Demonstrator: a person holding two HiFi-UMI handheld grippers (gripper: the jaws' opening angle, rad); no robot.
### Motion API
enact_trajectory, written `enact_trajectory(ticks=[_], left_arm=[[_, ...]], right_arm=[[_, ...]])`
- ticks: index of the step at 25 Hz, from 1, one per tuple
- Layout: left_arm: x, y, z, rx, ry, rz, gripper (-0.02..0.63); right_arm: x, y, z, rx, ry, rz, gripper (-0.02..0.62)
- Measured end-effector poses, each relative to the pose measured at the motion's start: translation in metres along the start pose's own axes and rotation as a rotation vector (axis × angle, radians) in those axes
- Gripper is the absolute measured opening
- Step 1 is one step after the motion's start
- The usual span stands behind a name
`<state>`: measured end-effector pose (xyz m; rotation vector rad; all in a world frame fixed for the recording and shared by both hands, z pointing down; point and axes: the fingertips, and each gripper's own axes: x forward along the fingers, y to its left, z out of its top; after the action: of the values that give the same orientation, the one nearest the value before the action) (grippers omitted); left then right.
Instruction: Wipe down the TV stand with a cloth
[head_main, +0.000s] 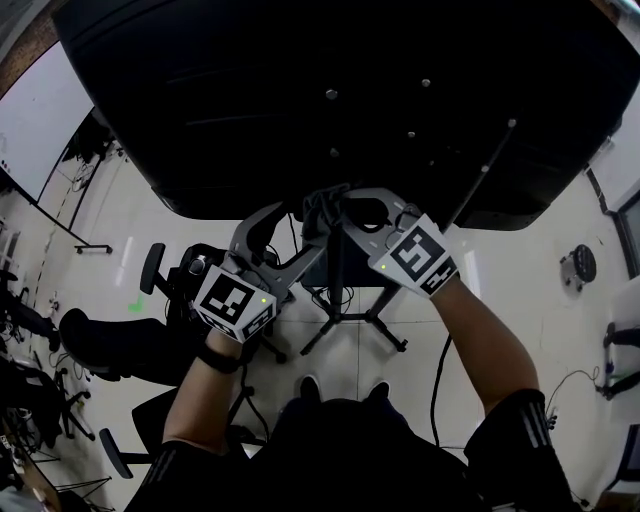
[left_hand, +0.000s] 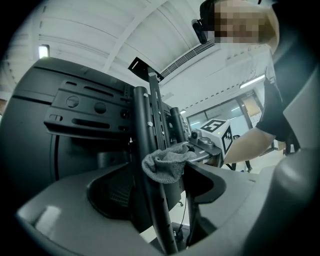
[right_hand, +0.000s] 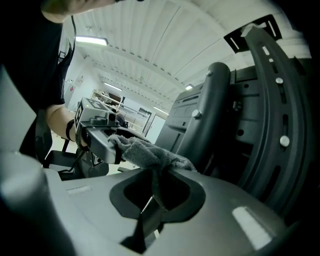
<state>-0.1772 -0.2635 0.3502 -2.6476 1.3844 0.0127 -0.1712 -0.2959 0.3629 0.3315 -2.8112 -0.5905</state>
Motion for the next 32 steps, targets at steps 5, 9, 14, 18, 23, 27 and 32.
enact_trajectory(ticks=[5,9,14,18,23,27,32], left_arm=[[-0.002,-0.003,-0.027,-0.02,0.028,-0.05,0.337],[-0.007,-0.007,-0.049,-0.045,0.052,-0.102,0.337],[-0.013,-0.014,-0.081,-0.081,0.083,-0.168,0.341],[-0.015,-0.021,-0.109,-0.096,0.121,-0.201,0.345],[-0.016,-0.028,-0.143,-0.12,0.139,-0.186,0.345],[-0.016,-0.028,-0.176,-0.165,0.158,-0.149,0.345],[-0.016,-0.036,-0.22,-0.213,0.206,-0.119,0.345]], right_arm=[[0.009,0.012,-0.022,0.017,0.039,-0.012,0.032],[0.014,0.023,-0.044,0.023,0.079,-0.048,0.032],[0.021,0.038,-0.08,0.062,0.144,-0.079,0.032],[0.027,0.052,-0.112,0.104,0.18,-0.085,0.032],[0.031,0.069,-0.148,0.137,0.205,-0.058,0.032],[0.038,0.08,-0.169,0.134,0.197,-0.041,0.032],[0.045,0.095,-0.199,0.162,0.213,-0.022,0.032]])
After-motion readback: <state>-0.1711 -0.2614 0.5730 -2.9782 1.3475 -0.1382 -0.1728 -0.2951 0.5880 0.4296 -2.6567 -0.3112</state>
